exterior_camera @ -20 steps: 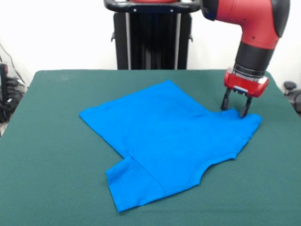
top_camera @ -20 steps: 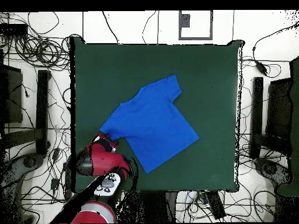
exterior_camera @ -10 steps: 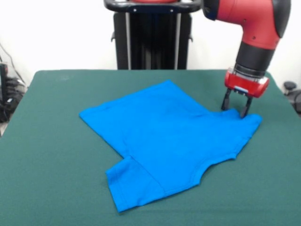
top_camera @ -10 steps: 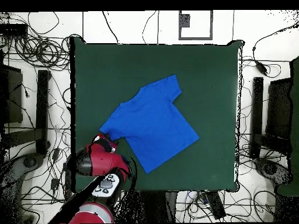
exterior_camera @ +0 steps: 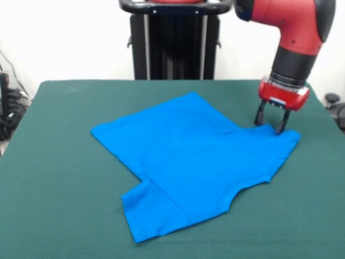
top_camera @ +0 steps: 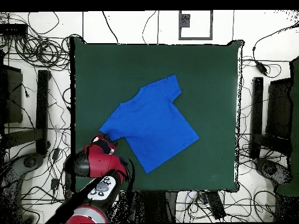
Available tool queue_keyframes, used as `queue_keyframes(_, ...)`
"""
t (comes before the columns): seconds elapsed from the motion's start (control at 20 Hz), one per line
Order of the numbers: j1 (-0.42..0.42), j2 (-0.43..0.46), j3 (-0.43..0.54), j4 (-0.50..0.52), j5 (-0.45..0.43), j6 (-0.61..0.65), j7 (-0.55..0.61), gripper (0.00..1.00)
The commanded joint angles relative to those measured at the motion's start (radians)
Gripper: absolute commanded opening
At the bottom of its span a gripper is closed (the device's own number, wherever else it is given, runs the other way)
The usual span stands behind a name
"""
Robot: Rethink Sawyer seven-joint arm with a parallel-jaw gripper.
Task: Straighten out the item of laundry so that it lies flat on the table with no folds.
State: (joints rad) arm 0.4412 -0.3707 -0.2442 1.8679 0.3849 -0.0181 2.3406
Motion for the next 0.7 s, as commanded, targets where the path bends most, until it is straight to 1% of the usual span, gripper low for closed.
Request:
queue_keyframes(0.05, 0.086, -0.036, 0.064, 0.119, 0.062, 0.086, 0.231, 1.00)
queue_keyframes(0.25, 0.088, -0.077, 0.070, 0.170, 0.054, 0.100, 0.228, 1.00)
queue_keyframes(0.35, 0.073, -0.085, 0.088, 0.189, 0.049, 0.086, 0.225, 1.00)
queue_keyframes(0.55, 0.076, -0.091, 0.094, 0.209, 0.056, 0.077, 0.228, 1.00)
queue_keyframes(0.7, 0.060, -0.098, 0.108, 0.221, 0.051, 0.060, 0.222, 1.00)
